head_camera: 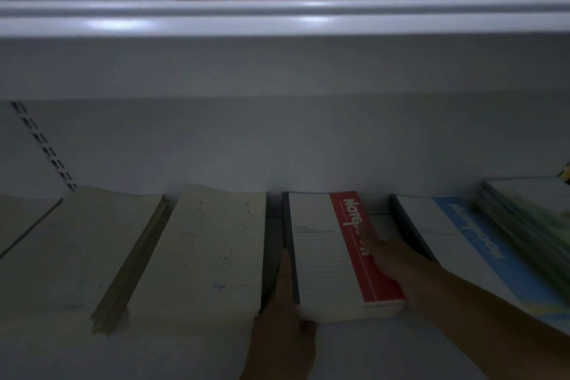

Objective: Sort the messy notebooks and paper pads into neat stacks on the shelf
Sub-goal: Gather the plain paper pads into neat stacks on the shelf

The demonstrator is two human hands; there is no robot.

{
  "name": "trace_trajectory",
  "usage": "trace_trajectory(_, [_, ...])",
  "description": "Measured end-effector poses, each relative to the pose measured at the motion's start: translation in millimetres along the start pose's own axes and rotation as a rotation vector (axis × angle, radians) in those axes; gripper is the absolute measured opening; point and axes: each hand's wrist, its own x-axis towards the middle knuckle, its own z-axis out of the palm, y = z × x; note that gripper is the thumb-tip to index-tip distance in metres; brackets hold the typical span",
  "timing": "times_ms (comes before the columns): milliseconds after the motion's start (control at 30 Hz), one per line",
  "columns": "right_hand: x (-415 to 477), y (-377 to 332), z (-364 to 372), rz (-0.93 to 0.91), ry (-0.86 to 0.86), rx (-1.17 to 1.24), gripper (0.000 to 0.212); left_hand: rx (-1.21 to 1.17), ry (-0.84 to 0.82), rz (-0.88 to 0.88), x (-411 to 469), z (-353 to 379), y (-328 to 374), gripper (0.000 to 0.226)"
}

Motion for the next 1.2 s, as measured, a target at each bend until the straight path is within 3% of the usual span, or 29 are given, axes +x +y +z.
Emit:
trace_trajectory(200, [-15.0,13.7,-18.8,-0.069,0.026,0.311,0.03,0.024,-0.02,-0.027,1.9,4.4,-0.9,0.103])
trace_trajectory(333, [-14.3,33.6,-14.2,-0.188,0.003,0.247,0.023,-0.009,0.007,-0.028,0.2,4.8,2.0,0.095])
trace_trajectory(467, [-11.8,37.1,1.8,-0.292,-0.032,0.188,0.042,-0.102,0.086,-0.07,0.3,8.5,4.7,0.078])
trace_trajectory(567, [-13.2,35.3,2.2,-0.316,-0.055,0.205,0.044,-0.205,0.128,-0.069,-2.2,12.0,7.7,0.08])
trace_trajectory(700, [-17.7,33.4,0.3,-0.328,-0.102,0.192,0.033,-0.253,0.207,-0.059,-15.0,12.5,13.9,0.086])
trace_trajectory(800, [-34.1,29.5,-11.6,-0.399,-0.082,0.27,0.021,-0.053,0.416,0.231,-45.1,20.0,11.9,0.093])
trace_trajectory(867, [-47.7,27.3,-38.2,-0.585,0.033,0.259,0.032,0.014,0.551,0.35,-40.2,21.1,26.0,0.073])
trace_trajectory(933, [-48.1,26.1,-77.1,-0.778,0.2,-0.005,0.026,-0.163,0.372,0.278,-30.3,28.2,48.7,0.037])
trace_trajectory(967, [-43.4,25.2,-97.5,-0.802,0.265,-0.182,0.027,-0.175,0.163,0.207,-28.5,36.1,61.8,0.031])
trace_trajectory(1000, [-32.8,26.6,-116.6,-0.745,0.311,-0.349,0.031,-0.259,0.008,0.262,-33.8,46.4,75.5,0.044])
trace_trajectory(1067, [-9.0,33.8,-144.9,-0.501,0.358,-0.589,0.05,-0.408,-0.072,0.262,-46.1,75.7,100.5,0.064])
trace_trajectory(1133, [6.7,46.6,-154.1,-0.307,0.365,-0.724,0.061,-0.506,-0.131,0.14,-41.3,109.7,118.7,0.063])
trace_trajectory(1200, [16.7,61.3,-155.1,-0.3,0.371,-0.773,0.062,-0.525,-0.145,-0.064,-11.5,134.9,133.6,0.065])
